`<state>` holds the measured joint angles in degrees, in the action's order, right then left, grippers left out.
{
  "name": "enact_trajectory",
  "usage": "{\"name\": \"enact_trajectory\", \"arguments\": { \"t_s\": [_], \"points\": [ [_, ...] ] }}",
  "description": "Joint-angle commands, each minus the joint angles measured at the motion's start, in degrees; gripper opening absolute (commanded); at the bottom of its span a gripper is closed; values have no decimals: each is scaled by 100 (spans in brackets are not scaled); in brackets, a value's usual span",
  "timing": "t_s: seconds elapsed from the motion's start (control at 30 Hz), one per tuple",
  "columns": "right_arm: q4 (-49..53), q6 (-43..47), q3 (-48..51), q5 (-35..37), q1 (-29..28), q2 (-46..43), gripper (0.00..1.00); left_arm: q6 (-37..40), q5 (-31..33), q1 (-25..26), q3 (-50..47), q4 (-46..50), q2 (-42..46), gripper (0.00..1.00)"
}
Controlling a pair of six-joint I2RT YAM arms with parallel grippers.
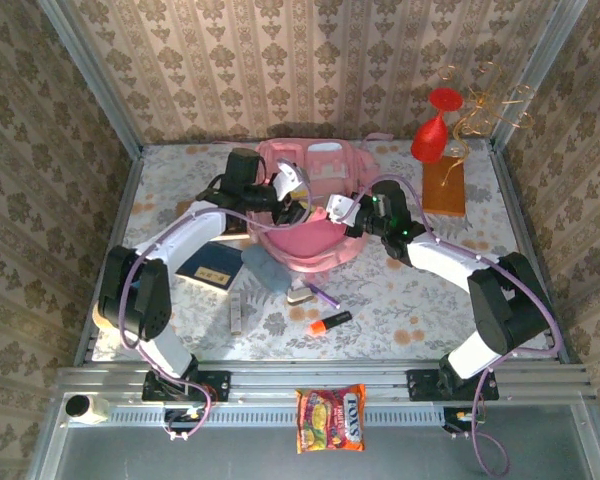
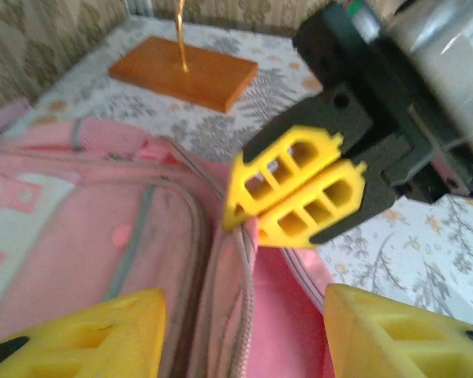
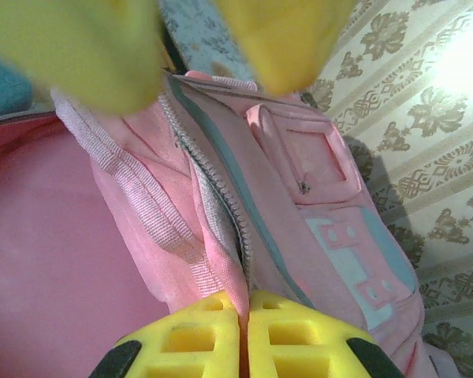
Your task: Pack books, pencil case, and school supplies into a backpack
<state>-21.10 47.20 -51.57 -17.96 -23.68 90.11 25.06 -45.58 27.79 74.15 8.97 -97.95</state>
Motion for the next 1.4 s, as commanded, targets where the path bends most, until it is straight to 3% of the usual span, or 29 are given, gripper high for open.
{"name": "enact_trajectory", "arguments": {
  "t_s": [0.0,0.17,0.37,0.47,0.63,0.8,0.9,1.37],
  "points": [
    [-673,-191,50,152,-32,-193,10,-46,-306,42,356,550,-270,56],
    [-816,-399,143,58,-36,-202,11,203,-179,161,845,950,-719,49],
    [-616,-505,159,-39,15,-228,15,742,-42,156,1300,1423,-966,12],
    [-21,-779,-2,-472,259,-332,27,1372,289,187,1217,1458,-811,0],
    [1808,-1483,-640,-2119,1044,-375,63,2633,1023,393,828,1330,-364,0],
    [3815,-1045,-1597,-2892,1226,94,85,3631,1667,727,8,425,124,0],
    [4331,-845,-1952,-3184,1204,393,88,3785,1776,788,-213,-22,282,0],
    [5725,192,-3508,-3765,1005,1812,88,4252,2184,895,-396,-477,373,0]
  ]
}}
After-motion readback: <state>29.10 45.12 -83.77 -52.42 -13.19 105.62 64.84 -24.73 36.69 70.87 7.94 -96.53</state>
